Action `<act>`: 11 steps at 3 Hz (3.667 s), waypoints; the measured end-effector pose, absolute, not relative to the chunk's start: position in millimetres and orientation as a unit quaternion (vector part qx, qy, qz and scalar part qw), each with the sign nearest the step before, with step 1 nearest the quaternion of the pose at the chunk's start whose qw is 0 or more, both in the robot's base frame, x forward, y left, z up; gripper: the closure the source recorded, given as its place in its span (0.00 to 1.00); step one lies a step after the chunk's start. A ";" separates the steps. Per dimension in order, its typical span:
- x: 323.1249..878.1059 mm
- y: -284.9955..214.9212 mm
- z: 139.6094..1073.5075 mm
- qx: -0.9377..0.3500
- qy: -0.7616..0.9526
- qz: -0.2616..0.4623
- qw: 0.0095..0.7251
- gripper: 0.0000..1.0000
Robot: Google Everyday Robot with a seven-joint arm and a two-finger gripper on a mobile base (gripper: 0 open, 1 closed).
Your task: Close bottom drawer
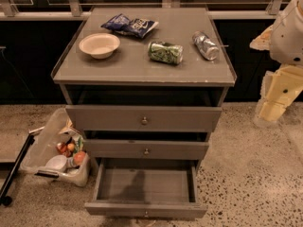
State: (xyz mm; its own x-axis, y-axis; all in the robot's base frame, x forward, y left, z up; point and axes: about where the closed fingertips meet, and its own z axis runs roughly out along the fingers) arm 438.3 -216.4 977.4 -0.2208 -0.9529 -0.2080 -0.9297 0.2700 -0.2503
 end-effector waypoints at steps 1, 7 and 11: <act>438.3 -216.4 977.4 -0.603 0.780 -0.036 0.161 0.00; 432.5 -211.9 736.6 -0.591 0.781 0.059 0.192 0.87; 416.6 -164.1 645.5 -0.583 0.785 0.095 0.187 1.00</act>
Offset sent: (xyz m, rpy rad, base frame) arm -0.0045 0.0050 -0.0100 0.0172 -0.0089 0.0462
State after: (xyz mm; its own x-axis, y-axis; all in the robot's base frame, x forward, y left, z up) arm 416.6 -164.1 645.5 -0.2510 -0.8795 -0.4044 -0.9506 0.3028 -0.0685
